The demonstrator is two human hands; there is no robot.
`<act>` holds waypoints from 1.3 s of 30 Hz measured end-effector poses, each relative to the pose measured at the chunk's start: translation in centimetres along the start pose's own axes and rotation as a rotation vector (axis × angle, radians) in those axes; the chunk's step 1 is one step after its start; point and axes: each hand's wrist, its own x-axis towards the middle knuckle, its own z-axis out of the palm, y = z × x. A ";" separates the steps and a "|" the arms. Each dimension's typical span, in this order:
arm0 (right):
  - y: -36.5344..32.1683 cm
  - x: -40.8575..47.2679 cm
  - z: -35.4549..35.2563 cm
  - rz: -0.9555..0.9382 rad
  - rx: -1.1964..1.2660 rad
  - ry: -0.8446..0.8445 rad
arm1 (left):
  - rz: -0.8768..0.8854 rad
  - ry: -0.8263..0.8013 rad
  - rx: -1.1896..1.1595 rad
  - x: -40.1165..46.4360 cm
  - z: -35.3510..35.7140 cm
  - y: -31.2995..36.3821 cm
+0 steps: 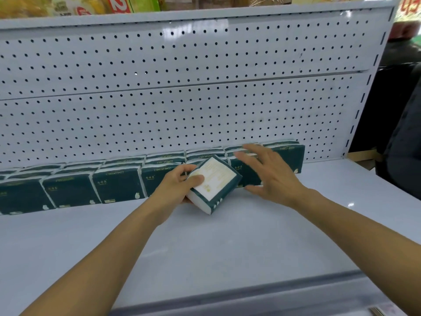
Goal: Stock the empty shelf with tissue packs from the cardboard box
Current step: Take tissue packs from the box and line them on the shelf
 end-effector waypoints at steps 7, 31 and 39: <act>-4.2 -1.4 -3.0 0.180 0.489 0.073 | -0.130 -0.072 -0.149 -0.7 1.8 1.2; 2.8 -9.8 -6.0 0.147 0.005 0.007 | 0.449 -0.189 0.567 0.7 14.0 0.9; 8.5 -8.7 -3.5 0.394 -0.083 -0.015 | 0.637 0.165 1.188 6.7 10.2 0.0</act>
